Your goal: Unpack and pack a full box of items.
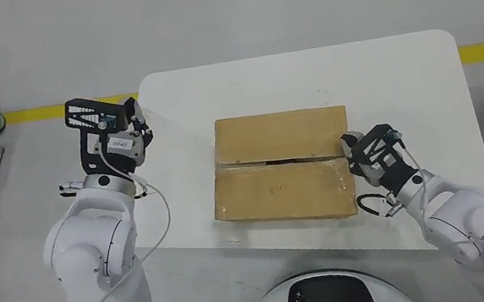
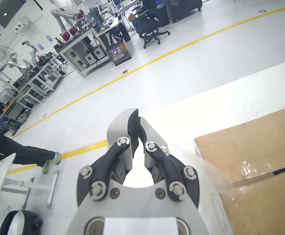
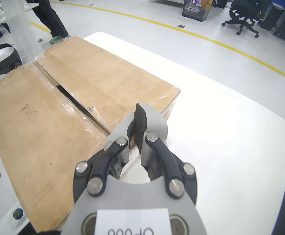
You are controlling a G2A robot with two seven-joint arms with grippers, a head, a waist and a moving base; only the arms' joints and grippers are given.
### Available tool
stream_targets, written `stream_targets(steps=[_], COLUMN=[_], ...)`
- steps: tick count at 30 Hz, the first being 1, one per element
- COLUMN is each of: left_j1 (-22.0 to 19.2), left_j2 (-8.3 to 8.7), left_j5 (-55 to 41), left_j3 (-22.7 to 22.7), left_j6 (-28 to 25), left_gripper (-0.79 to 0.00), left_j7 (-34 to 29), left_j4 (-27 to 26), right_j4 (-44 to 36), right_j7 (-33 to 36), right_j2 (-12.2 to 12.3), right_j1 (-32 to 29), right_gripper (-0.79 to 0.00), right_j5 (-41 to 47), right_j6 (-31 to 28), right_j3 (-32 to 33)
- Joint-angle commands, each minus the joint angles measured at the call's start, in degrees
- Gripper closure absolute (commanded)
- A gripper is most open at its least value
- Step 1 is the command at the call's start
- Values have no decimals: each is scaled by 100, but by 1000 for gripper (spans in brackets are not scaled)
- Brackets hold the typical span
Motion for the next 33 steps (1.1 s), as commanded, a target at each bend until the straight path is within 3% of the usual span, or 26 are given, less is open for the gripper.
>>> stream_targets(steps=[1,14,15,16,17,33], left_j1=[-10,-51,-46,-37,-27,45], left_j2=[20,128,134,141,146,276], left_j5=[40,223,213,236,235,112], left_j3=[-70,-345,-357,-376,-390,-860], left_j6=[28,237,259,288,334,461], left_gripper=[0,-15,-74,-256,-763,-785], left_j7=[21,97,95,65,26,-176], left_j4=[39,356,368,378,383,215], right_j4=[2,31,36,38,36,-13], right_j7=[16,79,84,88,96,116], right_j2=[-2,-10,-10,-10,-10,-17], right_j1=[8,33,34,33,34,5], right_gripper=[0,0,0,0,0,0], right_j5=[-5,-35,-39,-41,-43,-47], right_j6=[-2,-9,-5,-8,-13,-8], right_j3=[-5,-7,-1,2,6,52])
